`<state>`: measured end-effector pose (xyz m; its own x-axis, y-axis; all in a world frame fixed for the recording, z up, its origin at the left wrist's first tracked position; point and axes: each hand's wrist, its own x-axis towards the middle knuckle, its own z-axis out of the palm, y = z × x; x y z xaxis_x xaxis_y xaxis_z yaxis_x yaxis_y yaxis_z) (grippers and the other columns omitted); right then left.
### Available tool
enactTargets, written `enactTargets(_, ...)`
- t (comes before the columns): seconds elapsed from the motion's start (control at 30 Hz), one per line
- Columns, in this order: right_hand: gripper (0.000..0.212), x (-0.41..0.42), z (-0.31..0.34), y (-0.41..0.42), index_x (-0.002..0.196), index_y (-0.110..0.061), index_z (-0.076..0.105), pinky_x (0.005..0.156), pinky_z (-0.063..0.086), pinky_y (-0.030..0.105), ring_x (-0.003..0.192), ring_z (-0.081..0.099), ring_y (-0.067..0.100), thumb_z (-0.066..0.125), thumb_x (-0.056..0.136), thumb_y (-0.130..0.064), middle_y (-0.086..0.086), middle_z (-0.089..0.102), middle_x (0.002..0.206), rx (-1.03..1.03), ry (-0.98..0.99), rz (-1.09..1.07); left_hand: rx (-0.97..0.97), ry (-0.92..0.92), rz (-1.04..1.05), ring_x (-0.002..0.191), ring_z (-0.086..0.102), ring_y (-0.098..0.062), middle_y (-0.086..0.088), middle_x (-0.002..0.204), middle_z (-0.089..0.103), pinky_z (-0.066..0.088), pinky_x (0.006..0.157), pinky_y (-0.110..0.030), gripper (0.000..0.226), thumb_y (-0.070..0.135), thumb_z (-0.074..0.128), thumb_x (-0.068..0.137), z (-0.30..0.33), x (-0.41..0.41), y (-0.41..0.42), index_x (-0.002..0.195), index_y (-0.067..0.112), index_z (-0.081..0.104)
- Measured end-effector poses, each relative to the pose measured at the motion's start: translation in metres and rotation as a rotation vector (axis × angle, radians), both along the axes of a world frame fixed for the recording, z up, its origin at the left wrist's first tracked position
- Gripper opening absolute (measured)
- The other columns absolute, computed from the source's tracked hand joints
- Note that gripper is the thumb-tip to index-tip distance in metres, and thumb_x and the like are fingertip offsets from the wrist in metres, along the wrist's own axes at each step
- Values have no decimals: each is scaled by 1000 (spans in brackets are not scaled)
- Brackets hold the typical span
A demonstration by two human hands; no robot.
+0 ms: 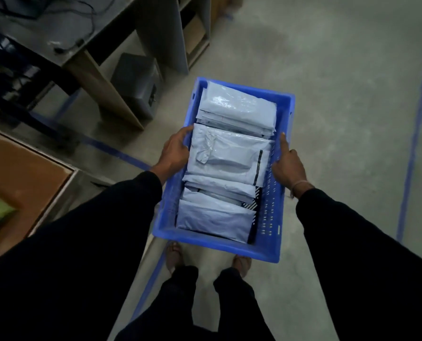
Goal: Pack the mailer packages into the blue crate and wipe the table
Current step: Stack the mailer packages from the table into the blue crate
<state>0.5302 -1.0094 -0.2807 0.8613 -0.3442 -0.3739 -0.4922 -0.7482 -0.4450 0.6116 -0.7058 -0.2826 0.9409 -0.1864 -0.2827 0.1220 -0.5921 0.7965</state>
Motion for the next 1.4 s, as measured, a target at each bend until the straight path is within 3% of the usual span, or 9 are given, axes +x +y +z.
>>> enactTargets(0.07, 84, -14, -30, -1, 160, -34, 0, 79, 43, 41, 100, 58, 48, 49, 94, -16, 30, 47, 125, 34, 16, -25, 16, 25, -53, 129, 58, -26, -3, 142, 60, 46, 111, -44, 77, 10, 37, 69, -36, -2, 6, 144, 23, 53)
enactTargets(0.27, 88, -58, -118, -2, 160, -32, -3, 73, 39, 37, 98, 59, 49, 52, 93, -15, 32, 47, 126, 130, 64, -105, 58, 89, -177, 116, 63, -33, -8, 136, 62, 50, 100, -42, 75, 7, 42, 68, -127, -17, 6, 139, 29, 54)
enactTargets(0.43, 94, -80, -197, -11, 160, -31, -4, 73, 37, 35, 107, 58, 50, 56, 91, -10, 33, 47, 126, 191, 124, -156, 37, 161, -237, 110, 66, -36, -9, 135, 62, 54, 88, -43, 77, 6, 44, 67, -214, -26, -3, 129, 52, 52)
enactTargets(0.63, 99, -91, -299, -19, 159, -34, -6, 80, 40, 35, 116, 54, 49, 58, 89, -6, 32, 43, 134, 274, 167, -203, 98, 242, -267, 113, 55, -48, -26, 136, 58, 48, 70, -32, 73, -14, 45, 78, -313, -35, -16, 146, 13, 49)
enactTargets(0.73, 100, -91, -352, -23, 159, -34, -7, 82, 43, 38, 117, 53, 50, 58, 89, -5, 32, 41, 136, 291, 182, -221, 130, 238, -306, 107, 52, -47, -32, 133, 58, 47, 59, -14, 73, -23, 42, 82, -361, -35, -25, 148, 9, 47)
enactTargets(0.87, 98, -91, -419, -26, 159, -34, -8, 77, 41, 36, 112, 55, 49, 56, 91, -4, 33, 40, 137, 295, 207, -231, 134, 271, -336, 116, 51, -58, -31, 136, 56, 43, 91, -52, 73, -25, 41, 82, -420, -32, -38, 149, 6, 45)
enactTargets(1.2, 100, -85, -534, -34, 159, -33, -9, 75, 39, 34, 108, 56, 48, 55, 90, 2, 31, 40, 136, 300, 254, -266, 179, 322, -330, 117, 51, -58, -27, 140, 55, 43, 90, -49, 75, -24, 39, 84, -529, -25, -59, 151, 8, 42)
enactTargets(1.33, 101, -86, -551, -32, 158, -35, -9, 70, 40, 35, 84, 53, 34, 50, 89, 6, 28, 38, 137, 294, 254, -282, 193, 322, -300, 120, 51, -55, -22, 146, 52, 44, 98, -49, 76, -23, 40, 83, -552, -28, -59, 152, 11, 42)
enactTargets(1.4, 101, -87, -558, -30, 158, -36, -9, 70, 42, 35, 89, 58, 40, 51, 88, 5, 27, 38, 135, 296, 243, -288, 192, 307, -294, 126, 52, -48, -15, 150, 50, 44, 104, -49, 79, -21, 40, 82, -564, -30, -54, 152, 15, 43)
